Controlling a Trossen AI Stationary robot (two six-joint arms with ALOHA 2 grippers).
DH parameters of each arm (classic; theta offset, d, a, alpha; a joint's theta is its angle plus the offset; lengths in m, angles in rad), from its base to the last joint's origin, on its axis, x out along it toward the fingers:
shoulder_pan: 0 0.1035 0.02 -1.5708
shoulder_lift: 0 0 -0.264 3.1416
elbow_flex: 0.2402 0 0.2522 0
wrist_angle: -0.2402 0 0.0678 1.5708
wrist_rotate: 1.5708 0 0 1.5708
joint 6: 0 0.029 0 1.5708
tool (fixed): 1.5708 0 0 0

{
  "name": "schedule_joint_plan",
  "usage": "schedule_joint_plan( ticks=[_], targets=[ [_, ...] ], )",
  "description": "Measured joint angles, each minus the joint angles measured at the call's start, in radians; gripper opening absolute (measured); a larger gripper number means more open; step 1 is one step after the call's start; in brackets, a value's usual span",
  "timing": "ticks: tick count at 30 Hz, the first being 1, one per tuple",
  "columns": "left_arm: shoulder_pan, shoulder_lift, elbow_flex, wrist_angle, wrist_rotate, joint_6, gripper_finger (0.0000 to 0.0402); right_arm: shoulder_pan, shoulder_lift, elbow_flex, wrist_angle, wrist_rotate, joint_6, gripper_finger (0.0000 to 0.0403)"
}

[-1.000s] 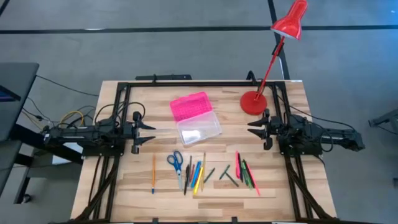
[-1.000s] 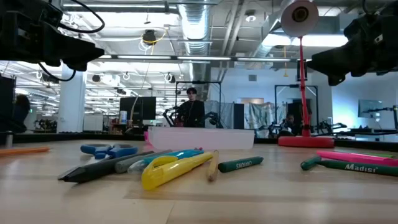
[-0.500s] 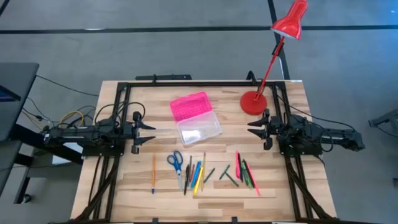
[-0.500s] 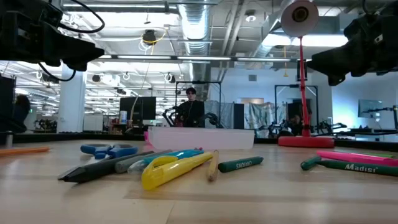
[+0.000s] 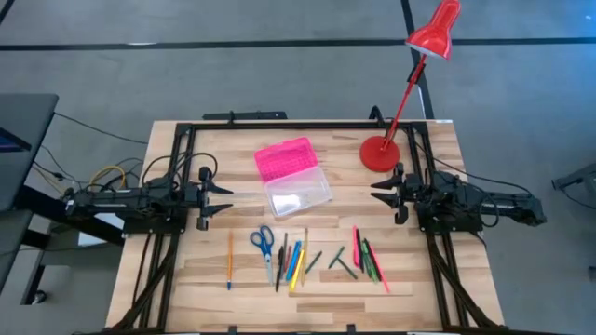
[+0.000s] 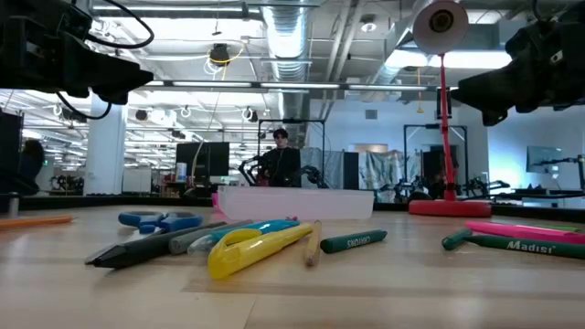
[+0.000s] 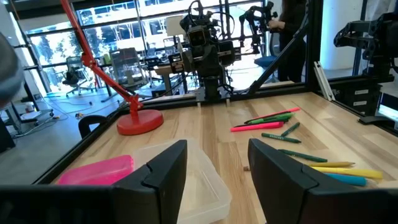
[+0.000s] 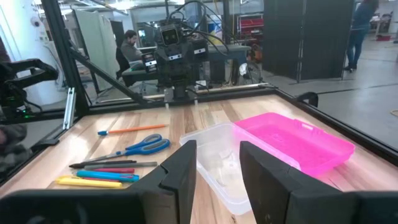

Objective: Pick & place school supplies into a supply box

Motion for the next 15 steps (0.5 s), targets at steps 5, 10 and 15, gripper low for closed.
schedule_joint_plan(
  ticks=[5,10,15],
  targets=[
    [0.000,0.000,0.000,0.000,0.000,0.001,0.0167,0.000,0.000,0.000,0.000,0.000,0.000,0.0118],
    [0.000,-0.001,0.000,0.018,-0.049,0.305,0.0167,0.000,0.000,0.000,0.000,0.000,0.000,0.0118],
    [0.000,0.000,0.000,0.012,-0.062,0.401,0.0167,0.000,0.000,0.000,0.000,0.000,0.000,0.0118]
  ],
)
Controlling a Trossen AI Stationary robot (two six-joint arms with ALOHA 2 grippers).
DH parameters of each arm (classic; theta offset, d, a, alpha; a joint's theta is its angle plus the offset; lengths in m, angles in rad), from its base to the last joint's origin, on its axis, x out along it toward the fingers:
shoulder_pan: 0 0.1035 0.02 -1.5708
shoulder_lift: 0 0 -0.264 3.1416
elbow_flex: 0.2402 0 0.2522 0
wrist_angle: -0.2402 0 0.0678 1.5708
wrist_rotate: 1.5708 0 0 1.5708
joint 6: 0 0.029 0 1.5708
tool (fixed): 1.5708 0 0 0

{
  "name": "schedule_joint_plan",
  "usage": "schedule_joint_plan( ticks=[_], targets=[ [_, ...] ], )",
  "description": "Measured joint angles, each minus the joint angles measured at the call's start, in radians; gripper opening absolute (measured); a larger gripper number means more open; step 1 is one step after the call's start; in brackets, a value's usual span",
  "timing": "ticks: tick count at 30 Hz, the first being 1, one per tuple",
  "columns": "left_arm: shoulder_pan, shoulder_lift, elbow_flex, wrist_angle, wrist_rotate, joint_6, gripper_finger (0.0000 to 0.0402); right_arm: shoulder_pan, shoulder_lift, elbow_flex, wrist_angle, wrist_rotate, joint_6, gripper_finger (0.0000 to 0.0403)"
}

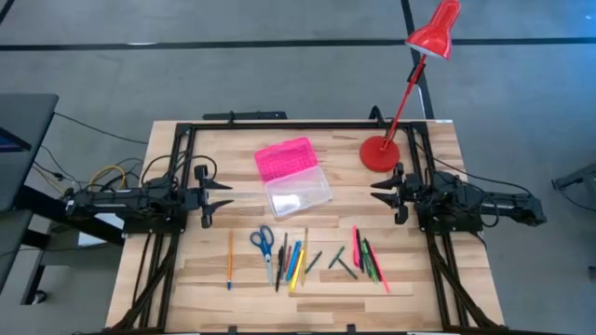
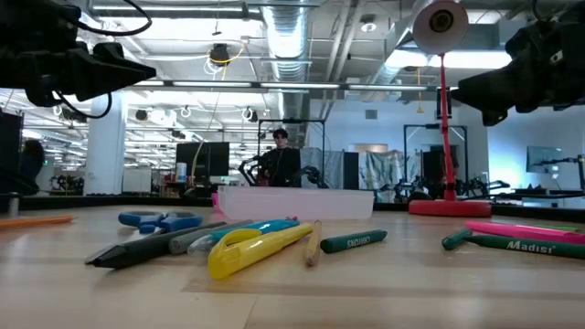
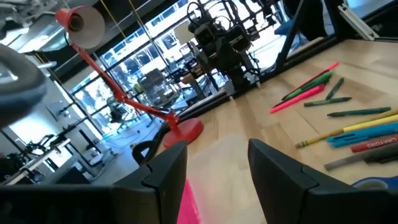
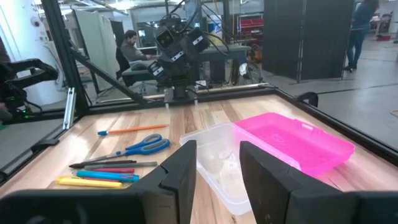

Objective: Pick & place school supplies into a supply box
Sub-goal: Put the orange pencil into the pink supply box

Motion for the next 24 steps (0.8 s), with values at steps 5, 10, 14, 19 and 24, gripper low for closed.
schedule_joint_plan(
  ticks=[5,10,14,19,24],
  targets=[
    [0.000,0.000,0.000,0.000,0.000,-0.033,0.0167,0.000,0.000,0.000,0.000,0.000,0.000,0.0118],
    [0.000,0.000,0.000,-0.008,0.065,-0.161,0.0167,0.000,0.000,0.000,0.000,0.000,0.000,0.0118],
    [0.000,0.000,0.000,0.004,0.126,-0.318,0.0167,0.000,0.000,0.000,0.000,0.000,0.000,0.0118],
    [0.000,0.000,0.000,0.054,0.155,-0.447,0.0167,-0.001,0.000,0.000,0.011,-0.002,0.009,0.0118],
    [0.000,0.000,0.000,0.065,0.159,-0.535,0.0167,0.004,0.000,0.000,0.025,-0.005,0.152,0.0118]
  ],
)
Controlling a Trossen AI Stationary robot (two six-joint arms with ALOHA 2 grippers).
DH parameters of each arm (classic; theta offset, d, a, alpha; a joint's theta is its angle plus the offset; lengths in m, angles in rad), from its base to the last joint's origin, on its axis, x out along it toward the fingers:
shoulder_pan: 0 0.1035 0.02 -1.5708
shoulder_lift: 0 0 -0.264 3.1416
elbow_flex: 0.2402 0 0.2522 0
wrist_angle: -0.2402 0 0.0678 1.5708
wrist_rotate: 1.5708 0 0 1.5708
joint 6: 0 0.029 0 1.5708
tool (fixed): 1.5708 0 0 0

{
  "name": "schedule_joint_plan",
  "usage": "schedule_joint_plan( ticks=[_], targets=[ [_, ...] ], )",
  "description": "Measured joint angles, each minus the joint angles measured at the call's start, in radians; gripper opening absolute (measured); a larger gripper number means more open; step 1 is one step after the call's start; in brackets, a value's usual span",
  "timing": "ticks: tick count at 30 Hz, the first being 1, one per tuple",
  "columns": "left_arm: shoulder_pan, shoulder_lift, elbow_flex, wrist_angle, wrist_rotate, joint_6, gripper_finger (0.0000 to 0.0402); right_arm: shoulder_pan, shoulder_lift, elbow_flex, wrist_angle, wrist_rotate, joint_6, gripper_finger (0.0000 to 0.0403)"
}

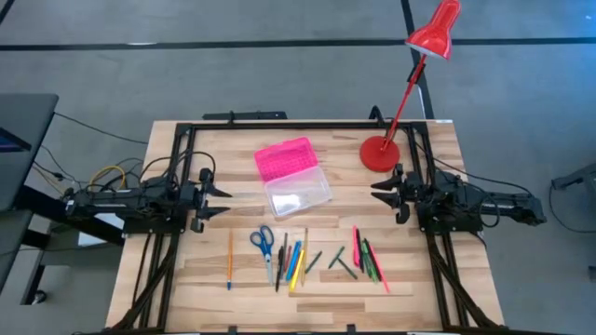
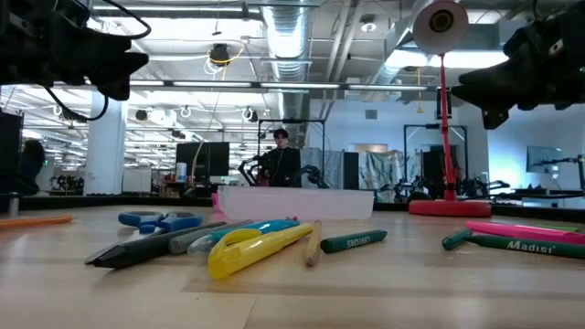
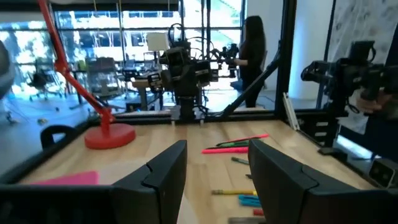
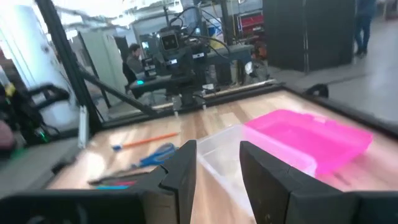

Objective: Pick & place school supplies into a supply box
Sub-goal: Put the orange pencil into the pink supply box

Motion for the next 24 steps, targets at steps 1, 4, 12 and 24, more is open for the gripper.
schedule_joint_plan(
  ticks=[1,4,12,24],
  targets=[
    [0.000,0.000,0.000,-0.008,0.000,-0.015,0.0167,0.000,0.000,0.000,0.000,0.000,0.021,0.0118],
    [0.000,0.000,0.000,-0.033,-0.010,-0.051,0.0167,0.000,0.000,0.000,-0.006,0.000,0.039,0.0118],
    [0.000,0.000,0.000,-0.051,-0.014,-0.138,0.0167,-0.019,0.000,0.000,0.008,0.124,0.092,0.0118],
    [-0.112,0.192,0.000,0.095,-0.012,-0.347,0.0167,0.021,0.002,0.000,-0.022,0.059,0.030,0.0118]
  ],
)
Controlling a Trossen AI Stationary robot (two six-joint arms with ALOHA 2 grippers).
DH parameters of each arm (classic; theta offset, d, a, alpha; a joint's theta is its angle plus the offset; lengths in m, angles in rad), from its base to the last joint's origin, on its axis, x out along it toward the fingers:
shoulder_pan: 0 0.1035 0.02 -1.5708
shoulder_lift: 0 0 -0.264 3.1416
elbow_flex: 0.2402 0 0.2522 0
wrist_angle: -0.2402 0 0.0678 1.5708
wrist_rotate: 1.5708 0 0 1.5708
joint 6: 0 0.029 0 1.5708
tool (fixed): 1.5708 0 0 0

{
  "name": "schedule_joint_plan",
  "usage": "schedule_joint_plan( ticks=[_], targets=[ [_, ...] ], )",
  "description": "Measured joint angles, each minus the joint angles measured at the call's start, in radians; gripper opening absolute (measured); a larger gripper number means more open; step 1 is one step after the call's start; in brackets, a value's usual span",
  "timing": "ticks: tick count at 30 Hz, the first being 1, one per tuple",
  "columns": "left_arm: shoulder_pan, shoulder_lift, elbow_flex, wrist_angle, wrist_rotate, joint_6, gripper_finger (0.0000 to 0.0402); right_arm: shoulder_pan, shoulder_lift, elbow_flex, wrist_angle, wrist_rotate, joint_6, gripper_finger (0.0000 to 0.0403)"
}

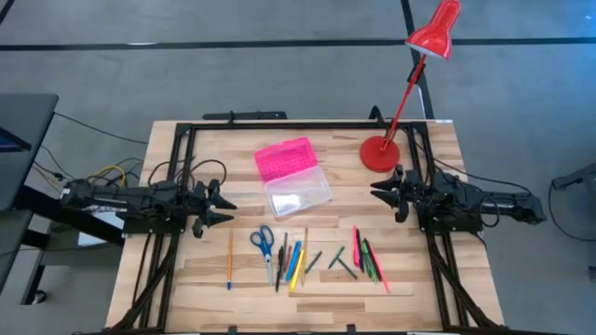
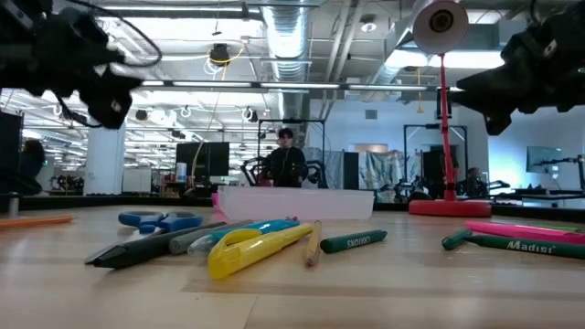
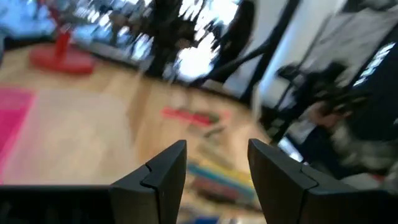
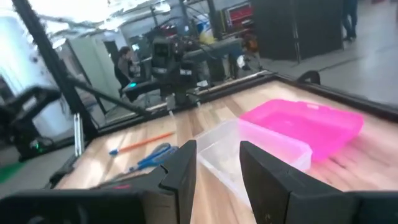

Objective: Pick & place school supplies into a supply box
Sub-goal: Put the orange pencil into the pink supply box

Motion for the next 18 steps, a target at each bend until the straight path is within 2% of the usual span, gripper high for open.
schedule_joint_plan(
  ticks=[4,5,7,10,15,18],
  targets=[
    [-0.046,0.107,0.003,0.339,0.051,0.128,0.0167,0.010,0.000,0.000,0.110,-0.001,-0.034,0.0118],
    [-0.051,0.122,0.007,0.381,0.069,0.182,0.0167,0.014,0.000,0.000,0.141,-0.005,-0.034,0.0118],
    [-0.052,0.140,0.037,0.387,0.092,0.263,0.0167,0.025,0.000,0.000,0.211,-0.007,-0.037,0.0118],
    [-0.052,0.144,0.088,0.379,0.058,0.340,0.0167,0.044,0.000,0.001,0.310,-0.008,-0.077,0.0118],
    [-0.051,0.144,0.177,0.350,-0.059,0.440,0.0167,0.076,-0.001,0.066,0.327,-0.008,-0.158,0.0118],
    [-0.051,0.144,0.260,0.267,-0.094,0.478,0.0167,0.093,0.000,0.111,0.316,-0.008,-0.211,0.0118]
  ],
)
